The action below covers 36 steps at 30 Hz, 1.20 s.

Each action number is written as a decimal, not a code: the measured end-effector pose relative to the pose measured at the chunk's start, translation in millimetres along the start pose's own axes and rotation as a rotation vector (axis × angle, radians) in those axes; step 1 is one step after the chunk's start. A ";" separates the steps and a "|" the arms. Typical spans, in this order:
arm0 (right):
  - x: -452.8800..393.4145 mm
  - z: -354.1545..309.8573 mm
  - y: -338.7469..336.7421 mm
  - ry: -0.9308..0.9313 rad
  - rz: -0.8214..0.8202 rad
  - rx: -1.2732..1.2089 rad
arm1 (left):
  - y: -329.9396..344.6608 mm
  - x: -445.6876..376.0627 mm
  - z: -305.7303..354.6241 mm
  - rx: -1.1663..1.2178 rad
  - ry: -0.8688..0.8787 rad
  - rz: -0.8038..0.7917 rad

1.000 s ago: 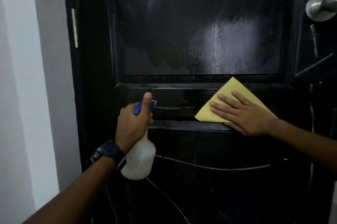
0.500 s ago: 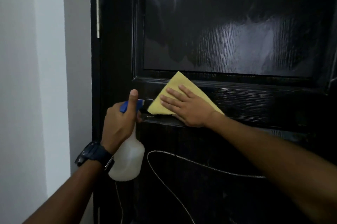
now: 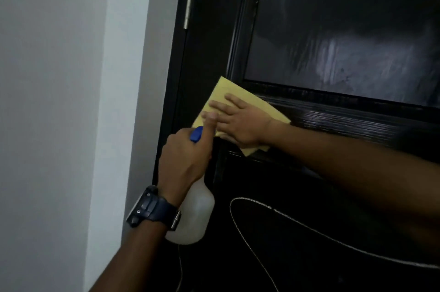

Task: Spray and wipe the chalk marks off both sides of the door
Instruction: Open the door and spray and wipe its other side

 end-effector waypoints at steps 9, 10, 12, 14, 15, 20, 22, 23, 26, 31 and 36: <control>53.8 16.1 -8.0 0.015 0.028 -0.035 | -1.6 -20.6 -8.1 0.028 0.059 -0.038; 79.7 19.9 -13.1 0.016 0.036 -0.021 | -4.9 -22.7 -11.7 0.040 0.052 -0.032; 124.5 25.3 -23.7 0.028 0.033 -0.008 | -12.2 -27.8 -18.8 0.057 0.056 -0.023; 145.9 28.7 -29.1 0.028 0.014 -0.008 | -16.0 -29.7 -27.5 0.060 0.064 -0.045; 144.9 31.4 -29.4 0.029 0.007 -0.008 | -17.1 -29.8 -33.5 0.055 0.060 -0.055; 84.5 24.8 -17.2 0.116 0.030 0.062 | -4.4 -23.3 -57.1 0.049 -0.007 -0.109; 60.8 15.7 -8.3 0.233 0.043 0.079 | 3.3 -19.1 -61.4 0.061 -0.027 -0.122; 54.8 11.8 -4.2 0.279 0.046 0.085 | 6.0 -15.9 -63.5 0.071 -0.037 -0.128; 53.0 6.2 0.8 0.307 0.053 0.085 | 10.1 -6.2 -72.5 0.071 -0.058 -0.140; 55.5 5.1 3.6 0.256 0.031 0.034 | 9.2 6.5 -79.3 0.050 -0.112 -0.161; 61.0 -9.8 0.7 0.224 0.042 -0.031 | 11.9 11.5 -79.1 0.064 -0.122 -0.179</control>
Point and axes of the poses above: each hand's wrist, its own x-axis away from the middle knuckle, its own y-axis out of the palm, z = x × y, the point moved 10 cm from there along -x, towards the middle knuckle, and after that the axes turned 11 degrees about z, right-handed, at the moved point
